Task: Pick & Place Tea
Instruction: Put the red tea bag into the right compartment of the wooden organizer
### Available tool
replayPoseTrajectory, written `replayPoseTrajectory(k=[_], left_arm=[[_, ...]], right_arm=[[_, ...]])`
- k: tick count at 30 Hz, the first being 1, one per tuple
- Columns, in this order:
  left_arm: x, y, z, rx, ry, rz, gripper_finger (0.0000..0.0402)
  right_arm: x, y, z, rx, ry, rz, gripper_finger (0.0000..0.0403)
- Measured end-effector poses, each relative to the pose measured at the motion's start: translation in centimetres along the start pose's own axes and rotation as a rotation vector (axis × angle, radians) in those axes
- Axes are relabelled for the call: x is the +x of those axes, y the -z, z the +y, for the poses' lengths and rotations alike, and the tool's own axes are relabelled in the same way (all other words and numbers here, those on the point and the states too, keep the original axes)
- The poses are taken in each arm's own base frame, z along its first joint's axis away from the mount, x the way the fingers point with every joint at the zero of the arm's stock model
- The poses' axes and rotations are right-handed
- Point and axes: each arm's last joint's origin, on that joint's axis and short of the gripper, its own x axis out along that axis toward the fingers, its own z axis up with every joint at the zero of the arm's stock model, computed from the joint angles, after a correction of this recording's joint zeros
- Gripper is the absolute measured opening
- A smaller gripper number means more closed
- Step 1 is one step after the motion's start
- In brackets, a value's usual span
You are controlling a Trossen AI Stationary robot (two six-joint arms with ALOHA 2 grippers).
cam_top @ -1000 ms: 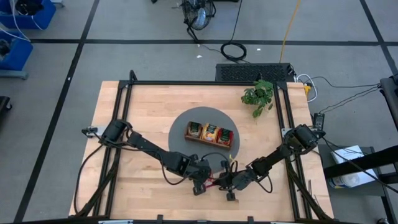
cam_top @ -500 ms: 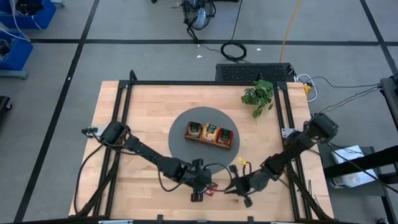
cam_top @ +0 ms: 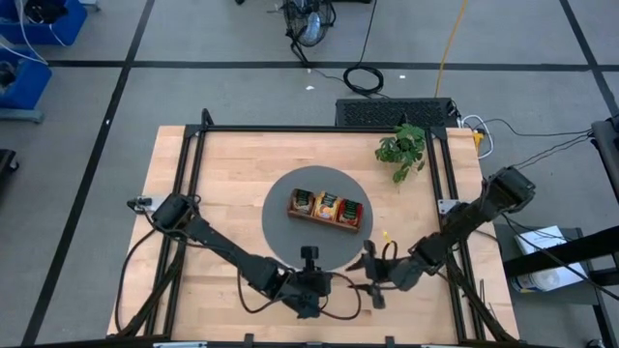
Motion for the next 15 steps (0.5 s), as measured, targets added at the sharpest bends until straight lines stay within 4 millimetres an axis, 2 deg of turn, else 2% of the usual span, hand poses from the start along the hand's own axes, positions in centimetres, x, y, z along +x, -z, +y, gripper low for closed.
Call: replayPoseTrajectory(k=[4, 8, 11, 15], left_arm=[[-0.03, -0.04, 0.03, -0.002, -0.019, -0.006, 0.0003], [-0.02, -0.02, 0.04, -0.003, -0.019, -0.005, 0.0004], [-0.02, -0.03, 0.06, -0.003, -0.021, -0.006, 0.0002], [0.02, -0.04, 0.1, -0.005, -0.021, -0.005, 0.0004]], right_arm=[[0.33, -0.22, -0.72, 0.006, 0.028, 0.0, 0.0233], [0.4, -0.33, -0.97, -0.013, 0.063, -0.012, 0.0234], [0.41, -0.32, -1.05, -0.014, 0.08, -0.015, 0.0216], [0.41, -0.37, -1.03, -0.011, 0.078, -0.02, 0.016]])
